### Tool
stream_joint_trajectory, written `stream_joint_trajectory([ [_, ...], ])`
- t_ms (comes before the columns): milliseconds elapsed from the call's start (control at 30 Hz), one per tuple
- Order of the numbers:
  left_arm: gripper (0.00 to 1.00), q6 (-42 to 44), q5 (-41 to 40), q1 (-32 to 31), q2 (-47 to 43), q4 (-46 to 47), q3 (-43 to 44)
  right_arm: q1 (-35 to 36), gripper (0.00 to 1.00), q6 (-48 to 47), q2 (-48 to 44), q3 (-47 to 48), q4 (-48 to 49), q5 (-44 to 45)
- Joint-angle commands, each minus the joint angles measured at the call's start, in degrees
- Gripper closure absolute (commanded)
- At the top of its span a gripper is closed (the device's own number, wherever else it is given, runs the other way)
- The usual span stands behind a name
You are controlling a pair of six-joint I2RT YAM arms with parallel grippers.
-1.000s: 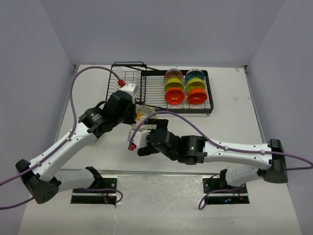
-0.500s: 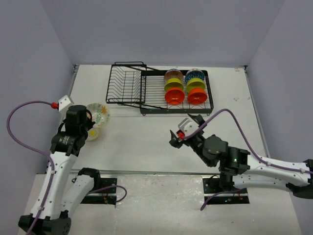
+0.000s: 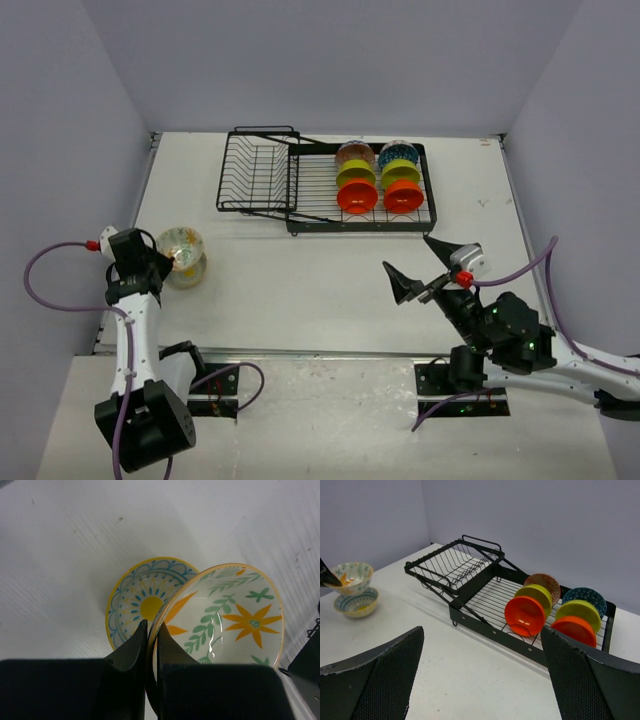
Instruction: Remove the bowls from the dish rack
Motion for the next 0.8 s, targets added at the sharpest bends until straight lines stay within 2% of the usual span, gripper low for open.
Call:
stream_joint_trajectory([
  [0,1.0,-1.4,2.8,0.4,-1.4,10.2,-3.7,0.0,0.01,2.3,-0.9,-0.8,-0.1,-0.4],
  [533,1.0,-6.4,-2.0,1.4,-1.3,13.2,-8.9,0.0,0.01,1.1,-1.5,-2.5,-0.1,-1.4],
  [767,1.0,-5.7,0.1,2.3,0.7,17.7,-9.6,0.0,0.01,0.9,-0.7,-2.6,0.0,-1.5],
])
